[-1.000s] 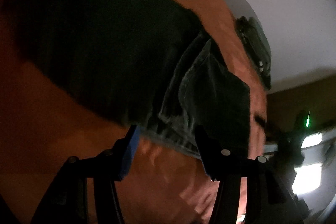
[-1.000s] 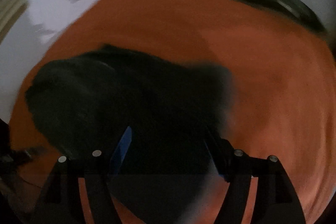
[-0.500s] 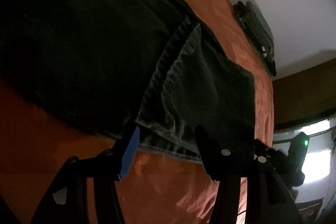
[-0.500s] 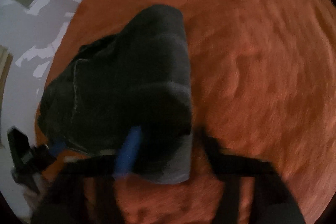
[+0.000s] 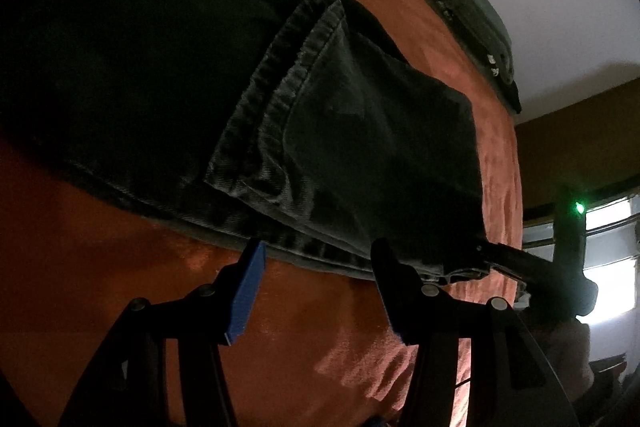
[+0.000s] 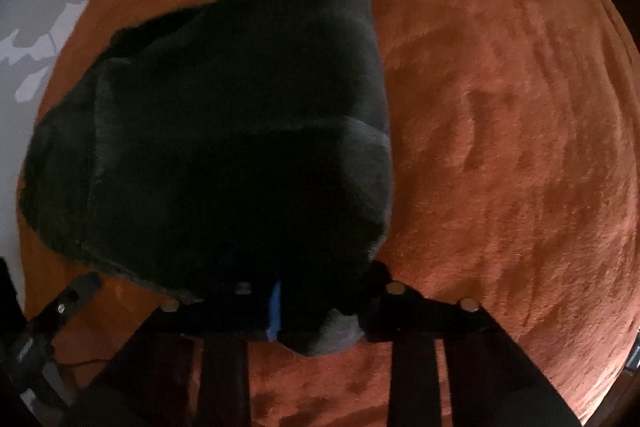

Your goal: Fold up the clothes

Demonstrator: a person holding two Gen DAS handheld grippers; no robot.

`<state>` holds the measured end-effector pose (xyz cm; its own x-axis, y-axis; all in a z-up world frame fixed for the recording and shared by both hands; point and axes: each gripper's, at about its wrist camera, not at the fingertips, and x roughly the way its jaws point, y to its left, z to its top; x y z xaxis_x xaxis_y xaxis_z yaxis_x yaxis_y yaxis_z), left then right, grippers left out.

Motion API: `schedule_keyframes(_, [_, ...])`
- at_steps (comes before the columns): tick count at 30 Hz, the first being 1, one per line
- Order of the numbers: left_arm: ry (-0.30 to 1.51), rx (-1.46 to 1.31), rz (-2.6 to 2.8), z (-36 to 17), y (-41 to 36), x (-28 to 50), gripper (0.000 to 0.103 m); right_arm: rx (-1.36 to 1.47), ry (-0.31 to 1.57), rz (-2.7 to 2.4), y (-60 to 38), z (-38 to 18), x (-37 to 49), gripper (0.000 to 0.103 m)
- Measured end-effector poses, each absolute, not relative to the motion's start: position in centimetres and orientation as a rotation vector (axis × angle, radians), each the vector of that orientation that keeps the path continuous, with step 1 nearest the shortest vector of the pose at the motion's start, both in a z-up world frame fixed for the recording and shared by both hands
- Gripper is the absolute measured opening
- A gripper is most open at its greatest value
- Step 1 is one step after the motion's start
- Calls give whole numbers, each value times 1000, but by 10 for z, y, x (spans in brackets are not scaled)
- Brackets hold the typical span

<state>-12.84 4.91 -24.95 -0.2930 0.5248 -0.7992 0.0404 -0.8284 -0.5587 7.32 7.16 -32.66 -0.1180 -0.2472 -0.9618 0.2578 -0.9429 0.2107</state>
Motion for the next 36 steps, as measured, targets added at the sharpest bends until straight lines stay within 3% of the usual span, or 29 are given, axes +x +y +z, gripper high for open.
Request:
schedule_keyframes(4, [-741,-1659,2187,-255,36,-126,56,1816,-246,-2105,118,-323,68,18])
schedule_keyframes(8, [-775,-1671,2179,-260,32,-127,56,1807,-709,-1962,182,-366,60,15])
schedule_keyframes(11, [-761,-1674,2167,-262,36,-127,56,1666,-662,-1922,194,-376,57,15])
schedule_keyframes(17, [-761,-1692,2144,-266,39,-125,56,1674,-360,-1939,176,-354,51,22])
schedule_keyframes(18, [-760,-1690,2144,-266,39,-125,56,1690,-375,-1935,175,-354,48,25])
schedule_keyframes(20, [-756,-1688,2140,-266,41,-126,56,1731,-446,-1916,179,-356,45,44])
schedule_keyframes(22, [-751,-1686,2135,-266,42,-126,56,1742,-489,-1916,178,-359,52,49])
schedule_keyframes(23, [-750,-1685,2133,-266,42,-126,56,1737,-475,-1935,178,-358,56,48])
schedule_keyframes(24, [-756,-1684,2130,-266,41,-127,56,1731,-460,-1954,179,-357,60,32])
schedule_keyframes(25, [-762,-1682,2127,-266,40,-127,56,1719,-421,-1967,179,-360,64,25])
schedule_keyframes(28, [-810,-1660,2129,-265,31,-128,56,1699,-555,-1955,187,-351,65,14])
schedule_keyframes(33, [-859,-1623,2154,-264,22,-132,56,1639,-692,-1911,218,-363,65,11])
schedule_keyframes(36, [-857,-1623,2148,-265,23,-135,56,1626,-901,-1771,233,-400,63,12])
